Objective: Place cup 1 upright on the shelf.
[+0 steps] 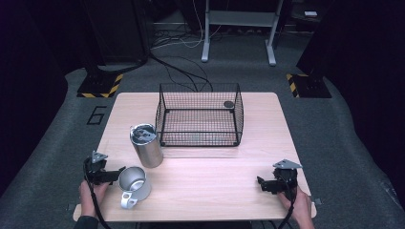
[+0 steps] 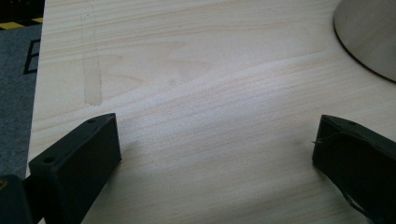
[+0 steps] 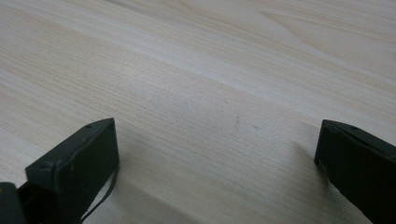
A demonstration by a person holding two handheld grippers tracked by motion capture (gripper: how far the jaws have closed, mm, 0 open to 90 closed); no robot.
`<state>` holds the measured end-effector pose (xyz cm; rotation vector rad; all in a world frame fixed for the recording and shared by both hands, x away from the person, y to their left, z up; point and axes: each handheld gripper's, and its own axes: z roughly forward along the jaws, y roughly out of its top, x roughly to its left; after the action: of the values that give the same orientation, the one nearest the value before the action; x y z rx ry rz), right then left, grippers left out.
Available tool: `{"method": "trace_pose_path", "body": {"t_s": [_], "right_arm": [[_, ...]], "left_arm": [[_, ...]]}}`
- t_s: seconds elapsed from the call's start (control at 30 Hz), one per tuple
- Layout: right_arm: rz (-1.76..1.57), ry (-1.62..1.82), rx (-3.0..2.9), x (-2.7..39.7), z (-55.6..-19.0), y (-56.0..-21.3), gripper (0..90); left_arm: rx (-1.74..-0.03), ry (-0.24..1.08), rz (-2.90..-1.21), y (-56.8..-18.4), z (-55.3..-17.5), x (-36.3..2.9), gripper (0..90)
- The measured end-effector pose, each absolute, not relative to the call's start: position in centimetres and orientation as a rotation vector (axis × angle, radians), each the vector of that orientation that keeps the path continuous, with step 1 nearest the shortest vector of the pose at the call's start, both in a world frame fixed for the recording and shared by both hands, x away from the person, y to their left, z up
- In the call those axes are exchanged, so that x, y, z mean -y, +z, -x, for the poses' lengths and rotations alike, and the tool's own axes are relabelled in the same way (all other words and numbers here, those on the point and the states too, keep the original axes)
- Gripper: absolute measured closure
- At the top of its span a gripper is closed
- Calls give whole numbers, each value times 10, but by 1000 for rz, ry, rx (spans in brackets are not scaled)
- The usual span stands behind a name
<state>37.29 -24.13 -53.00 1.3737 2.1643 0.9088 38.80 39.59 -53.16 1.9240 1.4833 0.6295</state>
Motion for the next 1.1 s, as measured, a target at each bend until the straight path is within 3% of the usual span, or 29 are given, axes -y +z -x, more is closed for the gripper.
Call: {"method": "trace_pose_path", "body": {"t_s": [0.63, 1.1], "right_arm": [[-1341, 927, -2197, 243, -376, -530, 0], [-1342, 927, -2196, 243, -376, -530, 0]], "left_arm": [[-1427, 617, -1954, -532, -389, -399, 8], [-1370, 629, -1919, -502, -389, -402, 14]]}}
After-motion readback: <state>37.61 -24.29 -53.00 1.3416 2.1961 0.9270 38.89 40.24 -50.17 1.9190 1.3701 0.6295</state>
